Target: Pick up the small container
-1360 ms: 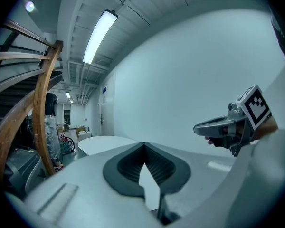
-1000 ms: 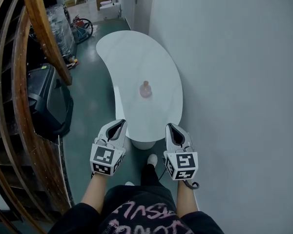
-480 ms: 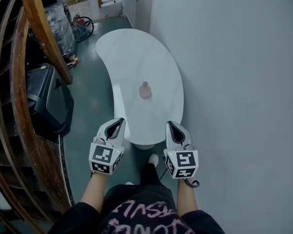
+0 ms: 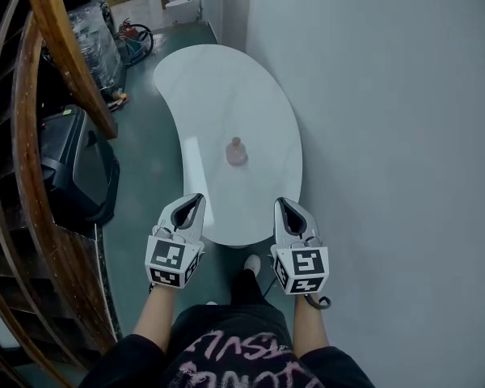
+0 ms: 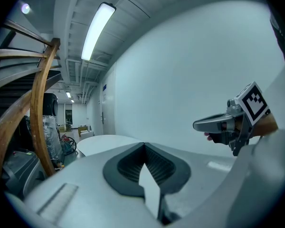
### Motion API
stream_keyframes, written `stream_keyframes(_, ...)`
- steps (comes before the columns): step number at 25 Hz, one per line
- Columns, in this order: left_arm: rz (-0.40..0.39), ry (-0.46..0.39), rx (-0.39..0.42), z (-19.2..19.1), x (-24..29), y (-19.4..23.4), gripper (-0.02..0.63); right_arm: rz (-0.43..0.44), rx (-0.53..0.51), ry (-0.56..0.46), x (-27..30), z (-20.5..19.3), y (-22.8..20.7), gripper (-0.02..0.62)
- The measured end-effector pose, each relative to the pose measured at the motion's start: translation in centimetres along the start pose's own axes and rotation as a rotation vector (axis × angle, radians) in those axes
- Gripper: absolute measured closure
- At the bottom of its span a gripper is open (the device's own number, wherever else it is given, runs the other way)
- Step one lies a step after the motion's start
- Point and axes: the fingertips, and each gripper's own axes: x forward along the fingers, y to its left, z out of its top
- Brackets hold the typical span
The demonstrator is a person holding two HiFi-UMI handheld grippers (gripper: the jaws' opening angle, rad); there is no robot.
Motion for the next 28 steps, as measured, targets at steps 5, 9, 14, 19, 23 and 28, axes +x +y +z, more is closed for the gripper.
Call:
stream_keyframes(5, 0.003, 0.019, -0.005, -0.5, 1.6, 0.3, 0.606, -0.001, 0.007, 0.01, 1.3, -0.2, -1.2, 0.586)
stream_keyframes(9, 0.009, 0.024, -0.013, -0.7, 2.7, 0.9, 0.606, 0.002, 0.008, 0.022, 2.6, -0.6, -1.7, 0.586)
stream_keyframes(14, 0.024, 0.037, -0.027, -0.9, 4.3, 2.0, 0.606, 0.015, 0.014, 0.04, 4.5, -0.9, -2.5, 0.586)
stream_keyframes(19, 0.025, 0.055, -0.029, -1.6, 5.9, 2.4, 0.606, 0.027, 0.02, 0.06, 6.3, -1.7, -3.1, 0.586)
stream_keyframes(23, 0.031, 0.072, -0.043, -2.2, 7.4, 2.9, 0.606, 0.034, 0.024, 0.077, 7.7, -2.2, -3.9, 0.586)
stream_keyframes(28, 0.032, 0.097, -0.058, -3.0, 9.0, 3.2, 0.606, 0.038, 0.033, 0.098, 9.0, -3.0, -4.8, 0.586)
